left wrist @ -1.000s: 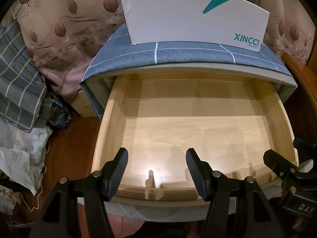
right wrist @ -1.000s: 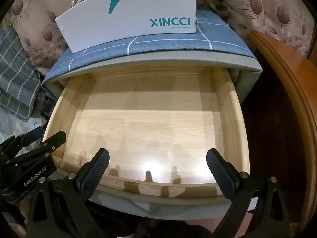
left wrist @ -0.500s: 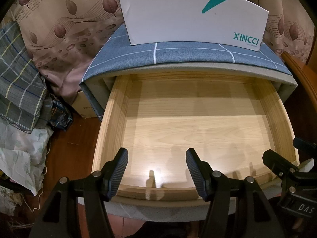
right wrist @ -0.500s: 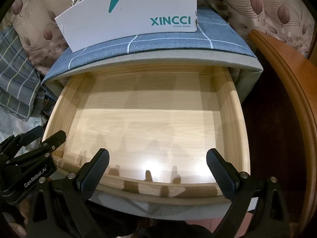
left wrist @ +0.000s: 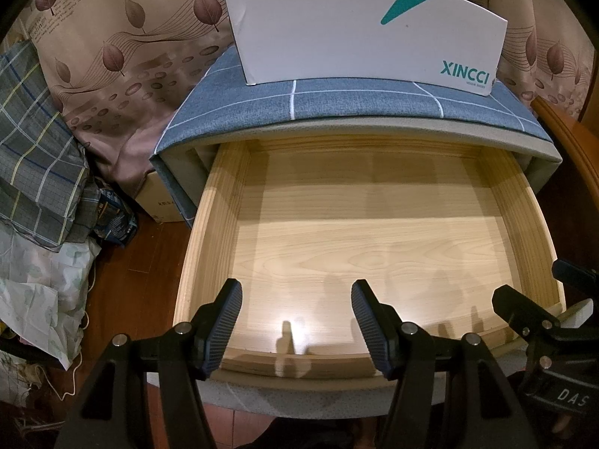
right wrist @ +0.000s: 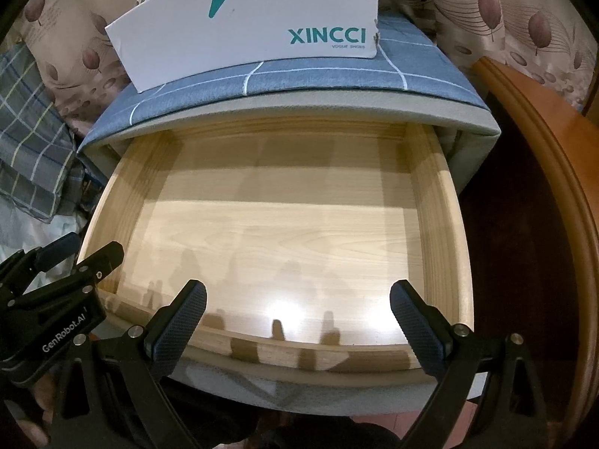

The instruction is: Take underwear out of drawer

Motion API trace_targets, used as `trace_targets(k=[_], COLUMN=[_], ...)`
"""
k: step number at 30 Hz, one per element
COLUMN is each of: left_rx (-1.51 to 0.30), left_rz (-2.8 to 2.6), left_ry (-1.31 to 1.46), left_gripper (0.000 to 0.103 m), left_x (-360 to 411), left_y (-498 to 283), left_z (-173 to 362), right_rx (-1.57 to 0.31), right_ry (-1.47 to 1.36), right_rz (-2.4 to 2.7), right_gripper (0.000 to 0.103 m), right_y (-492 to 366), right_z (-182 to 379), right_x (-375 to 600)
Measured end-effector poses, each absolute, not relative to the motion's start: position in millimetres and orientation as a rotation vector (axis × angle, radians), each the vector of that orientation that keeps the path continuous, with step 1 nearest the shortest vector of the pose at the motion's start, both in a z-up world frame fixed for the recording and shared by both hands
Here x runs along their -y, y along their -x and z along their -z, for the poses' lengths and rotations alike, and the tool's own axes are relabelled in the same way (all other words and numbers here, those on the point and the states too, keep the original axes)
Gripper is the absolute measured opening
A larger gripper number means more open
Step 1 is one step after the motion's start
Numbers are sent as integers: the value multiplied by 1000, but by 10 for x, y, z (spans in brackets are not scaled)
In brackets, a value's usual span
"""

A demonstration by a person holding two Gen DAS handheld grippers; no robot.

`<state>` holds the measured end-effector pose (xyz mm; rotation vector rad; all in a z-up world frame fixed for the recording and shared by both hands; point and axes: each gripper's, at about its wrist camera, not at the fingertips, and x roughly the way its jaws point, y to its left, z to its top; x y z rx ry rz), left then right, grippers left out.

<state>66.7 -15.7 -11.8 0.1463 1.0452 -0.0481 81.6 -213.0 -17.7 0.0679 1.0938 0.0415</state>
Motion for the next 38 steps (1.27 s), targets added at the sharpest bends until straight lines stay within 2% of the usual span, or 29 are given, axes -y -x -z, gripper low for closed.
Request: trace_targets(k=[38], left_rx=[-1030], left_rz=[62], left_ry=[-134], left_gripper=[62], left_x=[130], left_y=[-650], left_z=[83], right_rx=[-1103], right_ry=[-58], right_rz=[-34], right_gripper=[97], right_y=[-821], right_z=[193], right_x=[2115])
